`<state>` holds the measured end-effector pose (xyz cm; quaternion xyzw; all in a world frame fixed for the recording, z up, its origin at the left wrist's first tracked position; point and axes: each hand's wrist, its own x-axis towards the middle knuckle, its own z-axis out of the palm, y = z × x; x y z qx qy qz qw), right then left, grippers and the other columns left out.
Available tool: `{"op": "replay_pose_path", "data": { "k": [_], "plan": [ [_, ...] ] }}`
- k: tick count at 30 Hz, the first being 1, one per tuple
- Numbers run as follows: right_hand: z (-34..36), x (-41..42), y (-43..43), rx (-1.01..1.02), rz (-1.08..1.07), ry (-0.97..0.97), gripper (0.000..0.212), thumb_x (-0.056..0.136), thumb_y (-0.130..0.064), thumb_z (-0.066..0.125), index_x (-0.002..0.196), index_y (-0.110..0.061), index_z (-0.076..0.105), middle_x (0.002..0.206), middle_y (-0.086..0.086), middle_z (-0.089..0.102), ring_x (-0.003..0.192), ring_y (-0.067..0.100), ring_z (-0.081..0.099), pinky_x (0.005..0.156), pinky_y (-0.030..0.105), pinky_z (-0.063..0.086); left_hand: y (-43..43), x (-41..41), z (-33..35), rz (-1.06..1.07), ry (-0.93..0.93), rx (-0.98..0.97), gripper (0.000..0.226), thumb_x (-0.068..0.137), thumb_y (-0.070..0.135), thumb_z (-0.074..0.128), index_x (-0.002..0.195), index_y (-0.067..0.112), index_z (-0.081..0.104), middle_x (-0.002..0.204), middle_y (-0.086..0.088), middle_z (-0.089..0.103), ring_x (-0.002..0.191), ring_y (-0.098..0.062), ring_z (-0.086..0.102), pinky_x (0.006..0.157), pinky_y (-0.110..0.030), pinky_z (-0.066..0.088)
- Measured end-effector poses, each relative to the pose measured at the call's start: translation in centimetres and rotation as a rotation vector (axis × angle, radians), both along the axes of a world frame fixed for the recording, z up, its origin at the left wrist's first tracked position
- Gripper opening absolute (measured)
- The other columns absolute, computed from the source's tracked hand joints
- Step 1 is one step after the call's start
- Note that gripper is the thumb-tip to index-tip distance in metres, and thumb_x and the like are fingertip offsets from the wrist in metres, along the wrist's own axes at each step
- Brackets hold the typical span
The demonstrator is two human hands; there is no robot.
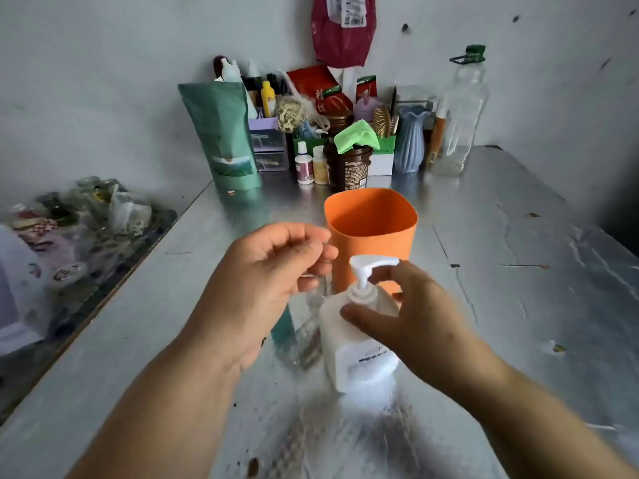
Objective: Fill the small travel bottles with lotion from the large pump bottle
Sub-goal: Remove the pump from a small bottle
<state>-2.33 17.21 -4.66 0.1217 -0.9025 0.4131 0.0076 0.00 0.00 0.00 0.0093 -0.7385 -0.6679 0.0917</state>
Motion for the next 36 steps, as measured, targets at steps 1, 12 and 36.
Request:
{"op": "replay_pose_path", "data": {
  "k": [1,12,36],
  "plan": [
    [0.1,0.3,-0.1,-0.05,-0.041,0.011,0.037,0.073,-0.047,0.076,0.095,-0.039,0.049,0.098,-0.019,0.056,0.086,0.003,0.056,0.065,0.009,0.04,0.2,0.8,-0.1,0.011,0.023,-0.009,0.015,0.094,0.008,0.056,0.097,0.014,0.07,0.09,-0.004,0.076,0.083,-0.017,0.069,0.078,-0.032,0.055],
    [0.3,2.4,1.9,-0.191,-0.34,0.094,0.038,0.076,-0.04,0.076,0.089,-0.017,0.048,0.071,-0.008,0.051,0.059,0.008,0.048,0.05,0.026,0.033,-0.9,4.8,-7.1,0.129,-0.097,-0.652,0.026,0.092,0.023,0.06,0.117,0.018,0.062,0.117,0.0,0.067,0.106,-0.014,0.063,0.093,-0.026,0.047],
    [-6.9,9.3,3.6,-0.059,-0.145,0.259,0.011,0.09,-0.032,0.061,0.08,-0.027,0.058,0.078,-0.011,0.061,0.072,0.006,0.057,0.064,0.024,0.048,0.9,3.6,-12.6,0.145,-0.206,-0.929,0.052,0.086,0.023,0.062,0.136,0.025,0.046,0.124,0.0,0.062,0.107,-0.024,0.062,0.087,-0.033,0.051]
  ]
}}
